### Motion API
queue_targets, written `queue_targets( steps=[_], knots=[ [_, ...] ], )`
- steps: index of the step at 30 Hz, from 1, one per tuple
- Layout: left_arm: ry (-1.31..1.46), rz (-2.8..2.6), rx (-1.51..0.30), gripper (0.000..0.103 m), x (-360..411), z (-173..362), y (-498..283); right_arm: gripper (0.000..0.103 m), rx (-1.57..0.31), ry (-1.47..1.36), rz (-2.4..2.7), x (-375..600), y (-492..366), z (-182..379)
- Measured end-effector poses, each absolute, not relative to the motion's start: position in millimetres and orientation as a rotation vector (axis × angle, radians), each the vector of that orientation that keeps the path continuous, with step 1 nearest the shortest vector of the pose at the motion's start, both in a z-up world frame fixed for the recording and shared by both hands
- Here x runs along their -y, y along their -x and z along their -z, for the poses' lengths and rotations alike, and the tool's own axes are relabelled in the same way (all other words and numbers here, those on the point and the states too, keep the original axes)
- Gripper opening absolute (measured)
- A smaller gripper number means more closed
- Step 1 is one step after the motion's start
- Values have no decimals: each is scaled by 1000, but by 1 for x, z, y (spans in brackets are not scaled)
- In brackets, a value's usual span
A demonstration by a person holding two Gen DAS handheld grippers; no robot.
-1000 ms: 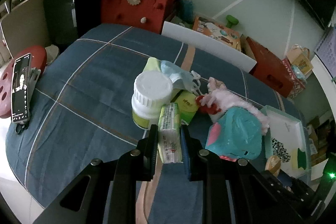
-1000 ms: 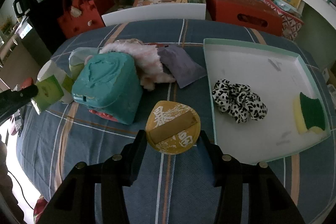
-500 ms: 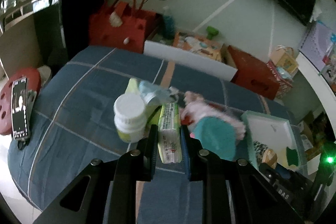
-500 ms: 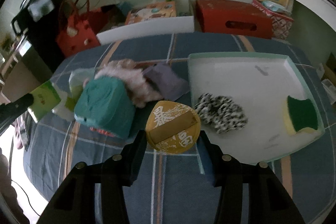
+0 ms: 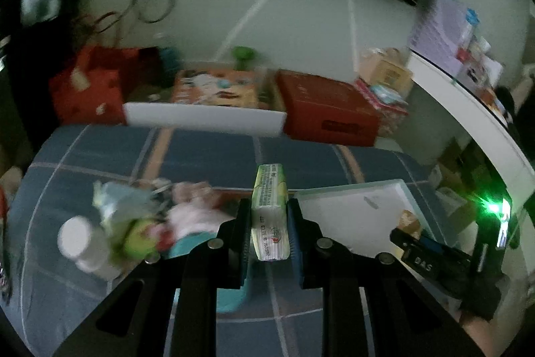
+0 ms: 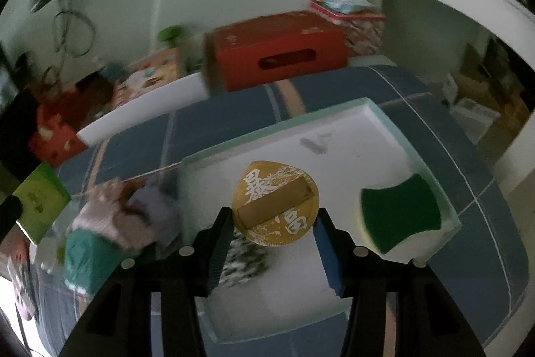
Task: Organize soft objects
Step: 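Carry the coaster and tissue pack into the white tray and release both, then withdraw both open tools from the white tray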
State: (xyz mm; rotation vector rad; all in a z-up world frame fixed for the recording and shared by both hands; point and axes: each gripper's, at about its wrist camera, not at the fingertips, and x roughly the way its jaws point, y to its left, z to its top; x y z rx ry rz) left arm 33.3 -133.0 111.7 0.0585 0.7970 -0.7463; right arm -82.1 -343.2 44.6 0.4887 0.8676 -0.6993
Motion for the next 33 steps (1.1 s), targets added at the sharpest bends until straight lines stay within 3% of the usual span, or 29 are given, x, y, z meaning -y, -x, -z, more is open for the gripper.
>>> queue_targets(
  steps=[13,27,28,29,31,33],
  knots=[
    [-181,901,-840,21,242,-52,-20,52,-865,-598,831,418,92,-8],
    [-273,925,-854,23,291,-7,-20,54,-850,-564,868,438,90,5],
    [-277,917,-855,27,291,-7,-20,59,-851,-561,871,437,90,4],
    [-281,910,-854,32,291,-7,-20,71,-850,-561,873,438,90,4],
    [-277,903,-850,73,290,-11,-20,87,-845,-562,869,437,90,1],
    [-259,900,-846,79,288,-15,-21,90,-846,-560,865,435,90,-1]
  ],
)
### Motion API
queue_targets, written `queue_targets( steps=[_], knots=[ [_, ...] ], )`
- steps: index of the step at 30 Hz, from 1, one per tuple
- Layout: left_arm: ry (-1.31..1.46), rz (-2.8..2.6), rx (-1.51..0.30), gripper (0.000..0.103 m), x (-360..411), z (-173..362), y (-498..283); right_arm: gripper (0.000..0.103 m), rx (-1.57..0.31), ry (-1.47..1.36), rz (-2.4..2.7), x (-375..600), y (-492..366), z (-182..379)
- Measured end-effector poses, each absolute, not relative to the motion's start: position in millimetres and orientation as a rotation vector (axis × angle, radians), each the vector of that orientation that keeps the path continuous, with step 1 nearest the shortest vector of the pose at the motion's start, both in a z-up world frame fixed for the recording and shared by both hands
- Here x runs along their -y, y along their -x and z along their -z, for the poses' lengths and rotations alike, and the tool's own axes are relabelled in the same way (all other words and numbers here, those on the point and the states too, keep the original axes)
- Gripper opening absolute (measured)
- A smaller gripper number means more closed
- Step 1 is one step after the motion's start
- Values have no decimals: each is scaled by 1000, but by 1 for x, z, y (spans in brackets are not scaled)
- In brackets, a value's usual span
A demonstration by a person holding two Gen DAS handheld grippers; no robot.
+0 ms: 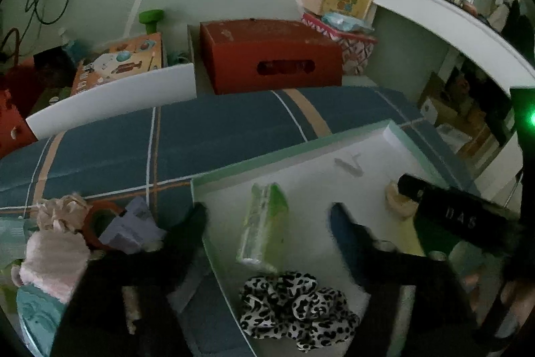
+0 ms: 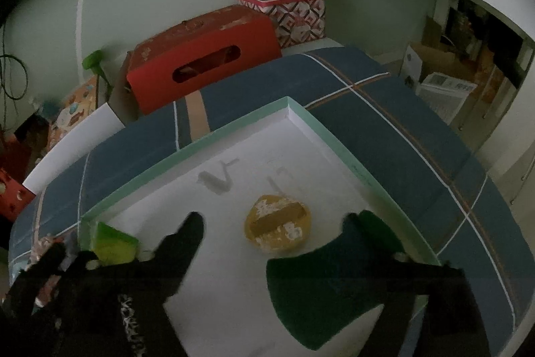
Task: Organize soft objects
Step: 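Withdraw both open tools from the white tray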
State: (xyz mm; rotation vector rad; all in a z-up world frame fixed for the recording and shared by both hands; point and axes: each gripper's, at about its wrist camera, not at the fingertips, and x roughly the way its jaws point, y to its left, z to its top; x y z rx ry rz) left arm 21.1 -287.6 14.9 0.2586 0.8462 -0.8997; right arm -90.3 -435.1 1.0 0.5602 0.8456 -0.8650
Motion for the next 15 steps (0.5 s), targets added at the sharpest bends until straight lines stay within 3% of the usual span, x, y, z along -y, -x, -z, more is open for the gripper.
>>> queue_targets(
  steps=[2,4,5,6,15],
  knots=[
    [-239,894,-853,80,284,-21,-23,91,-852,-552,868,433,90,-3],
    [-224,881,-863,88,280,-26,-25,93,-857,-549,867,432,89,-6],
    [-218,875,-870,91,279,-27,-27,102,-857,-552,867,432,90,-7],
    [-211,870,-878,93,277,-29,-28,103,-851,-557,868,431,91,-9],
    [-141,809,-900,96,259,-43,-40,103,-861,-559,870,426,91,-18]
  ],
)
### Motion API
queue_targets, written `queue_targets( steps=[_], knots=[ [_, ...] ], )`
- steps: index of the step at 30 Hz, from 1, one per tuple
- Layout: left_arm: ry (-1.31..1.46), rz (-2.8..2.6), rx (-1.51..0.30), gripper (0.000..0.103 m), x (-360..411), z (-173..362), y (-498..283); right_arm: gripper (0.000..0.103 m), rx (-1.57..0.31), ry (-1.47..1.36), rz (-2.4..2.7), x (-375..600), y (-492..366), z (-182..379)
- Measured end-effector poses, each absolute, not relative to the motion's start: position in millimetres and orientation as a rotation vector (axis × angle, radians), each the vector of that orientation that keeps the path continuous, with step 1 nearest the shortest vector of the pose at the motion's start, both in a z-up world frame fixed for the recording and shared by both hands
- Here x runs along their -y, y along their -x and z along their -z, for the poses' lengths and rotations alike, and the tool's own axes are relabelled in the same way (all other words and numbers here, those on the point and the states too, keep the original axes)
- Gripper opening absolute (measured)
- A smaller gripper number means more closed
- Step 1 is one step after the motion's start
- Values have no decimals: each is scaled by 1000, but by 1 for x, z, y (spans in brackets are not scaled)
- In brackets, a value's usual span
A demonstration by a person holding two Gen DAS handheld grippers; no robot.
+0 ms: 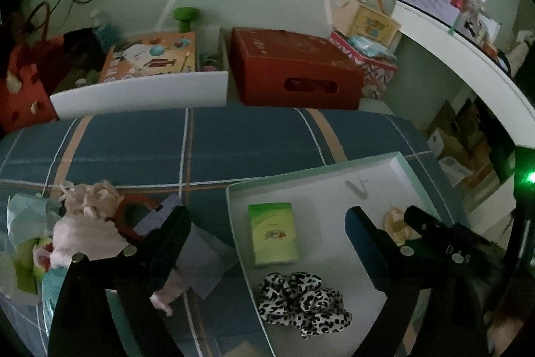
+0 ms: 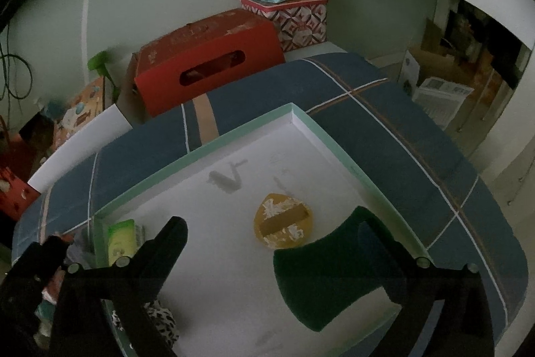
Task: Organize soft objects
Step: 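Withdraw both open tools from the white tray, then move both tools toward the pile of soft items beside the tray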
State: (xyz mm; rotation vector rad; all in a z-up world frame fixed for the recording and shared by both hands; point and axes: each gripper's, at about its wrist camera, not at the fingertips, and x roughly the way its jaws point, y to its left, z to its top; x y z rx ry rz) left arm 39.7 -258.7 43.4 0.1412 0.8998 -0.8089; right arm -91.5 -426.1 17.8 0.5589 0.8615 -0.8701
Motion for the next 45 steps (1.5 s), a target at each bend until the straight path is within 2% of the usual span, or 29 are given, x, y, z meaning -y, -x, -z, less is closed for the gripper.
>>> queue_targets(
  steps=[11,22,36,45],
  knots=[
    [-115,736,-928,98,229,-55,-45,103,-908,-525,855,406,89,-37],
    [-19,655,-880,98,165,-80,-53,103,-842,-457,788,368,86,-75],
    [81,429,-864,99,52,-71,-65,103,-818,-365,642,310,47,-71],
    [156,372,-860,99,10,-70,-78,103,-840,-304,567,274,19,-58]
  ],
)
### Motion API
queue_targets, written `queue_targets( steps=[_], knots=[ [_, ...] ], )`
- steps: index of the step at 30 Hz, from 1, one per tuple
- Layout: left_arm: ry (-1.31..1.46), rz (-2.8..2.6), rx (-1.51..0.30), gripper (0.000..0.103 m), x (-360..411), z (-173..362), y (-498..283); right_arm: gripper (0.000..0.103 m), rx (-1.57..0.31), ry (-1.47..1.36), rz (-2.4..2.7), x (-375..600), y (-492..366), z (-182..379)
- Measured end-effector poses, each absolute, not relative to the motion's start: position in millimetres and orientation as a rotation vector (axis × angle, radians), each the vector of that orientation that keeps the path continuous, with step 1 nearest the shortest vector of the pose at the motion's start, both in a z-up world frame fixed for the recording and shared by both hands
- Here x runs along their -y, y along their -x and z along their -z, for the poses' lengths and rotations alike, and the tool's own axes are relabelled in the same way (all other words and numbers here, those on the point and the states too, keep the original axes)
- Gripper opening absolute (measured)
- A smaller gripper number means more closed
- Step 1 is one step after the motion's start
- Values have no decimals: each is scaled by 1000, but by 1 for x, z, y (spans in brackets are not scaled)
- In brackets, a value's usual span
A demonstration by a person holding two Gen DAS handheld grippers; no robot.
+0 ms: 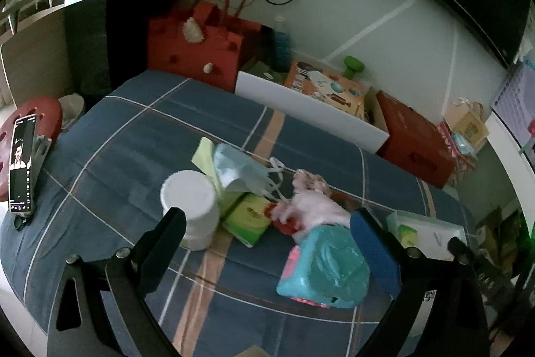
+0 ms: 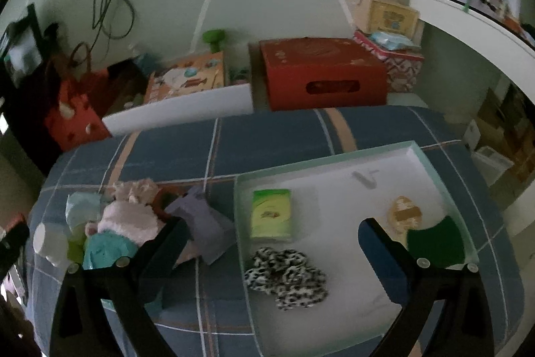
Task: Organize soft objects
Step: 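Move both tools toward the pile of soft items beside the tray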
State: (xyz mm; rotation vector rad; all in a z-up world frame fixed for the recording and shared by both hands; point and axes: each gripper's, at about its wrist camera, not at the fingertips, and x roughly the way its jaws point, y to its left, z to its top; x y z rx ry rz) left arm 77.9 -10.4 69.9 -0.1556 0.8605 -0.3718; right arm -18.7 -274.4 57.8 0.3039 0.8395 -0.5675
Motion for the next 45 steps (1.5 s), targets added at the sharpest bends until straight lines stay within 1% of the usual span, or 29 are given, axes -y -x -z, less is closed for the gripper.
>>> queue_targets(
  steps=[9,13,21,26,33,45],
  knots=[
    [219,365,-877,99,-14,-66,-89,103,-825,-320,509,252,8,-49],
    [248,355,-877,99,-26,-65,-94,103,-805,-325,518,246,7,-51],
    [276,332,-867,99,-46,-64,-102,103,-830,-311,528,241,-3,-53],
    [318,332,-865,99,-57,-63,-105,103,-808,-350,482,239,-7,-59],
    [326,333,-854,99,-64,-63,-108,103,-850,-365,475,233,-22,-58],
    [344,297,-849,99,-80,-62,-116,103,-924,-292,471,229,-47,-70]
  ],
)
